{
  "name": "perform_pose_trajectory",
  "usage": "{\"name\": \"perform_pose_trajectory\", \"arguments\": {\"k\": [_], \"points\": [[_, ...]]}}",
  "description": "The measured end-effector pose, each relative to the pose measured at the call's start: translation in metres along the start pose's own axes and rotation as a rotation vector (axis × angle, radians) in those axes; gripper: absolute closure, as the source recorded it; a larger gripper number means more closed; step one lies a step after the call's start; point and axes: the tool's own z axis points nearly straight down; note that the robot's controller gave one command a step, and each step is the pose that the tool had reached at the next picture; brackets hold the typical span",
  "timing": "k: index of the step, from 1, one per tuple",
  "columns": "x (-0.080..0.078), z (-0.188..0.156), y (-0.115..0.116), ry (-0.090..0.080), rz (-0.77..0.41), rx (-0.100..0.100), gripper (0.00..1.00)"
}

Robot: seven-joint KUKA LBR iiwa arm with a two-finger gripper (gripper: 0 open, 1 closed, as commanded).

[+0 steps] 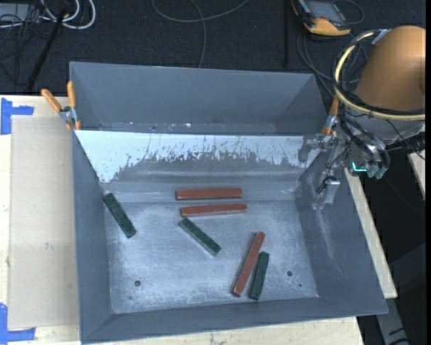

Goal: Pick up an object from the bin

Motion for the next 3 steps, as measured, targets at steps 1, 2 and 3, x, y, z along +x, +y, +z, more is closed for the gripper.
{"name": "perform_pose_trajectory", "arguments": {"k": [1,2,3], "points": [[0.080,0.175,0.061,0.001,-0.376,-0.001,0.00],[0.136,0.142,0.113,-0.003,-0.754,0.000,0.00],[0.120,0.142,0.119,-0.007,-0.897,0.003,0.00]]}}
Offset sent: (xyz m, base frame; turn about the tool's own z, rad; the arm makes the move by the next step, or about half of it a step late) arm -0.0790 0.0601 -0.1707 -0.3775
